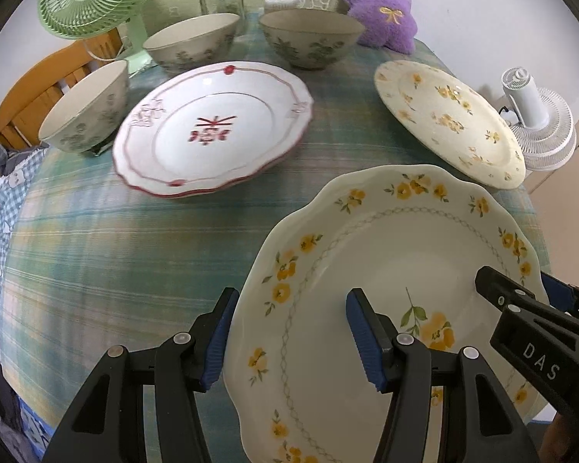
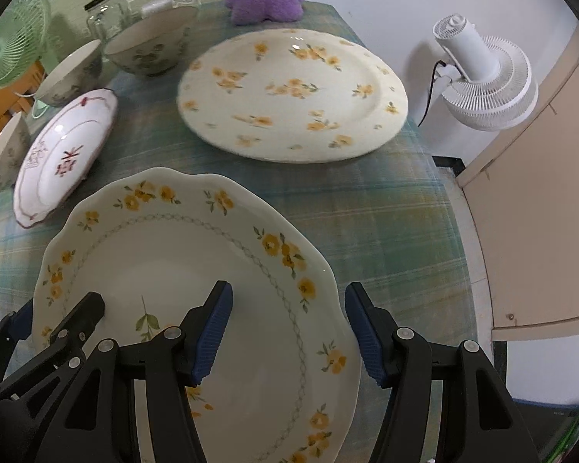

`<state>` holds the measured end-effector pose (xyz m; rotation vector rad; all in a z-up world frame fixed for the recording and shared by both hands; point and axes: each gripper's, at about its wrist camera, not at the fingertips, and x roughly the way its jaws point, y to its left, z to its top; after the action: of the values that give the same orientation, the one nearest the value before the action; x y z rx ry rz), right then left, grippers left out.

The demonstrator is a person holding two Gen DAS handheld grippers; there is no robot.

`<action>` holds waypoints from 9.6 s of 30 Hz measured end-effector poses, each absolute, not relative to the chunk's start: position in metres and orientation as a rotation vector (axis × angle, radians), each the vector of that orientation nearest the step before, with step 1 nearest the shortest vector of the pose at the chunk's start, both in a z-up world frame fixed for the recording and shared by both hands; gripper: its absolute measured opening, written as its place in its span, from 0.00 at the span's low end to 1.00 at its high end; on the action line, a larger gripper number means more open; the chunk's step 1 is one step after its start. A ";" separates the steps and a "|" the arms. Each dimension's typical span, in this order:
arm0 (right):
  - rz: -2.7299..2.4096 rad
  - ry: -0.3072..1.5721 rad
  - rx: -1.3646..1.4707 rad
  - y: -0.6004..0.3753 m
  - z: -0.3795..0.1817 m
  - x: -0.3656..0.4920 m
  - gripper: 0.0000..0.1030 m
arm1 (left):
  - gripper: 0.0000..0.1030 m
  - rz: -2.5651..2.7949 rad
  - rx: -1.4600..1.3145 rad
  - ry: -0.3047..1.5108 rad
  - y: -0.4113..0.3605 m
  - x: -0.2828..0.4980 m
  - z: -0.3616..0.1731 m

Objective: Organize plates and bowls
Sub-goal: 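Lift the scalloped plate with both grippers toward the round yellow-flower plate, then lower the scalloped plate with both grippers onto the round yellow-flower plate, then open both grippers and withdraw them from the stacked plates, then reach both grippers to the red-rimmed white plate and grasp its rim, then lift the red-rimmed plate with both grippers toward the yellow-flower plate stack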

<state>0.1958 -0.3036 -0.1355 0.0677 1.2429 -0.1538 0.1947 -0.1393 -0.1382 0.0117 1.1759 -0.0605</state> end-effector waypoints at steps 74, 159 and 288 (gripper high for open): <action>-0.111 1.145 0.115 -0.427 -0.149 0.387 0.53 | 0.56 0.005 0.051 1.123 -0.268 0.377 -0.154; -0.190 1.227 0.126 -0.332 -0.131 0.165 0.53 | 0.70 -0.076 0.231 1.144 -0.201 0.189 -0.133; -0.047 1.006 0.023 -0.197 -0.027 0.221 0.48 | 0.59 0.074 -0.068 0.938 -0.063 0.211 -0.045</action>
<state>0.2211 -0.1971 -0.0266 0.0227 1.0061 -0.0467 0.2109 -0.0629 -0.0450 -0.0677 0.9378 0.0744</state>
